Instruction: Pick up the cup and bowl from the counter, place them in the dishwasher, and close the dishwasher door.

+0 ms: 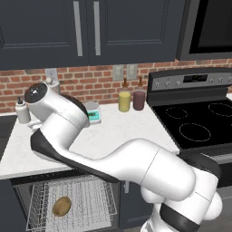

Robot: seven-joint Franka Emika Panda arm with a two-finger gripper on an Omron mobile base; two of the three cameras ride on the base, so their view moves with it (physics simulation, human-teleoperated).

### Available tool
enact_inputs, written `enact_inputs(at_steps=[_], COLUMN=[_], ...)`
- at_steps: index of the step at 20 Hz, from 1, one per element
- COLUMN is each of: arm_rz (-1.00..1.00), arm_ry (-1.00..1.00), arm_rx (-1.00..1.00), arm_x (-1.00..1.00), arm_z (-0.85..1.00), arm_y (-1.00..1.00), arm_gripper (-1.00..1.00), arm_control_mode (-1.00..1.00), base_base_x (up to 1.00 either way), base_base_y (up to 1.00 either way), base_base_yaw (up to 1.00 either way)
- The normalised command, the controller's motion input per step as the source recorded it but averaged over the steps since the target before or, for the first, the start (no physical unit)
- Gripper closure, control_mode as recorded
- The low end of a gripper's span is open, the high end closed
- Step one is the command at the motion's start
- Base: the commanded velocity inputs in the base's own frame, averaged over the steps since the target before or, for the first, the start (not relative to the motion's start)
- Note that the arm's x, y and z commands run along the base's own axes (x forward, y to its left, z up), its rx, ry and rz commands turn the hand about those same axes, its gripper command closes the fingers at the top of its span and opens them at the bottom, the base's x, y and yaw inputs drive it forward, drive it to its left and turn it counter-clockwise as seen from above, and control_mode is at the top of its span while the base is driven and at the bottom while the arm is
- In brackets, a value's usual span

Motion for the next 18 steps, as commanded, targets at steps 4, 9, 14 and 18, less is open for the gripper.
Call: enact_inputs(at_steps=[4,9,14,18], arm_rz=[0.13,0.13,0.12,0.07], arm_ry=[0.06,0.14,0.08,0.07], arm_rx=[0.05,0.03,0.04,0.01], arm_x=[0.29,0.34,0.48,0.57], arm_z=[0.06,-0.02,0.0,-0.04], arm_y=[-0.4,-0.33,-0.23,-0.05], arm_gripper=[-1.0,-1.0,-1.0,-1.0], arm_control_mode=[-1.0,-1.0,-1.0,-1.0], base_base_x=[0.0,0.0,0.0,0.0], base_base_y=[0.0,0.0,0.0,0.0], base_base_yaw=[0.0,0.0,0.0,0.0])
